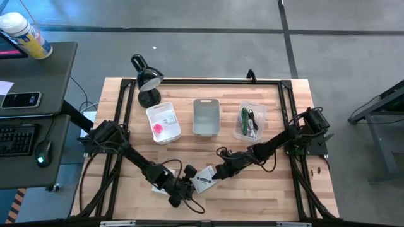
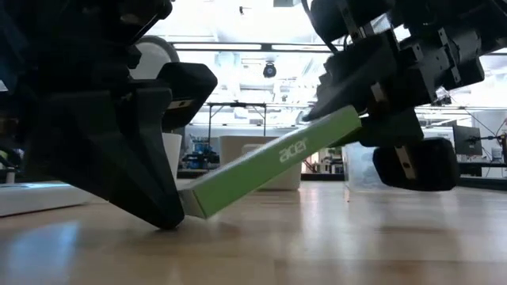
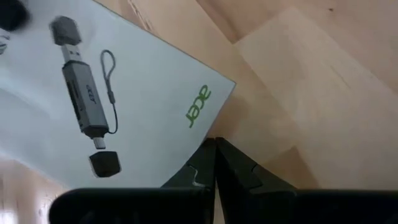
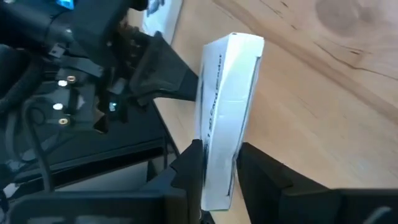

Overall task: Pick and place items into bin
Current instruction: Put the right white card reader box into the gray bin

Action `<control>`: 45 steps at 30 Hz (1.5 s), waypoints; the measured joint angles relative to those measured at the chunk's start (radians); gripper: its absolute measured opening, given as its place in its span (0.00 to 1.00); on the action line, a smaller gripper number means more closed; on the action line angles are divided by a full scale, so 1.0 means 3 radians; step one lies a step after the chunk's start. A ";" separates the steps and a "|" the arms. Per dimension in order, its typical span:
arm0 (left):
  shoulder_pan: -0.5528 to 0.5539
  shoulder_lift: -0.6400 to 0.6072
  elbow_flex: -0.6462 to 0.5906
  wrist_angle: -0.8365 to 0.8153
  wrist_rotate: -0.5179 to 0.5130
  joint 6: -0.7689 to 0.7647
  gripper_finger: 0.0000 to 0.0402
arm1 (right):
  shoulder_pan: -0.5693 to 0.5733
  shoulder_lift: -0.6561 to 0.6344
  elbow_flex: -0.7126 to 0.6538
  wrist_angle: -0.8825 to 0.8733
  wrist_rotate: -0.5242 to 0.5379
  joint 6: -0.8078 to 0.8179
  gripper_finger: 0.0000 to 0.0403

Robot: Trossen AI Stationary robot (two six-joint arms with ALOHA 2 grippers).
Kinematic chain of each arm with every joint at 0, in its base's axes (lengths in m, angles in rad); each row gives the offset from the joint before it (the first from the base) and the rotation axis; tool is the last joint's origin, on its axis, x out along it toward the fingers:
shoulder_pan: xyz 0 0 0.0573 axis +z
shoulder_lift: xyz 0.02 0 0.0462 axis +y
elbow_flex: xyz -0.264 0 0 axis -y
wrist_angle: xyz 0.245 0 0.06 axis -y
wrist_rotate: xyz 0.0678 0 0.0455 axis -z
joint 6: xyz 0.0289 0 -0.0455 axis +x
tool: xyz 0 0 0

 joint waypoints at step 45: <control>0.0060 -0.0271 0.0390 -0.0668 -0.0209 0.0371 0.00 | 0.0069 -0.0005 0.0001 -0.0019 0.0519 -0.0294 0.12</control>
